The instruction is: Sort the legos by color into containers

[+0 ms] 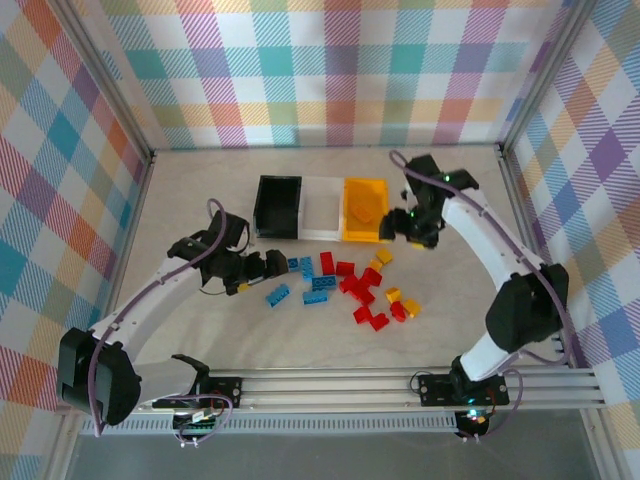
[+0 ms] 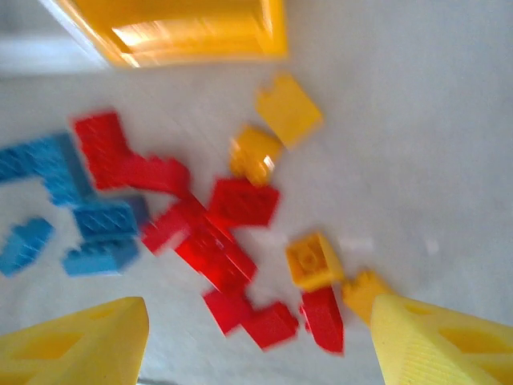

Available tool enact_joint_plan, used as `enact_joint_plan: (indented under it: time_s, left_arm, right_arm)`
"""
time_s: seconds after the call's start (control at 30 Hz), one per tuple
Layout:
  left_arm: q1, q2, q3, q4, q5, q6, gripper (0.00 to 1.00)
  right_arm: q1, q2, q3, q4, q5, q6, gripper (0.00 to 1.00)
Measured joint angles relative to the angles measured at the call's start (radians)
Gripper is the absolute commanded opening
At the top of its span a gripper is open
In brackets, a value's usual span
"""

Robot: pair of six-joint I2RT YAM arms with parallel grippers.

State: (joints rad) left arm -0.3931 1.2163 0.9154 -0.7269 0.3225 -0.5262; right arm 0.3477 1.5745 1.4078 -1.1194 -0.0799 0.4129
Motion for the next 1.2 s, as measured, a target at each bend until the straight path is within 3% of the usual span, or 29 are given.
enact_joint_plan:
  time_s: [0.17,0.4,0.97,1.2]
  left_arm:
    - [-0.021,0.0,0.0,0.011,0.01,0.0,1.0]
    - [-0.029,-0.021,-0.01,0.02,0.01,-0.001,1.0]
    - [-0.03,-0.113,-0.063,-0.008,0.006,-0.031,1.0]
    - [-0.03,-0.113,-0.068,-0.011,0.006,-0.031,1.0]
  right_arm:
    - [0.022,-0.036,-0.232,0.037,-0.011,0.043,0.73]
    - [0.077,0.017,-0.312,0.126,-0.017,0.036,0.71]
    - [0.077,0.199,-0.293,0.22,0.02,-0.074,0.55]
    - [0.077,0.225,-0.277,0.233,0.02,-0.092,0.56]
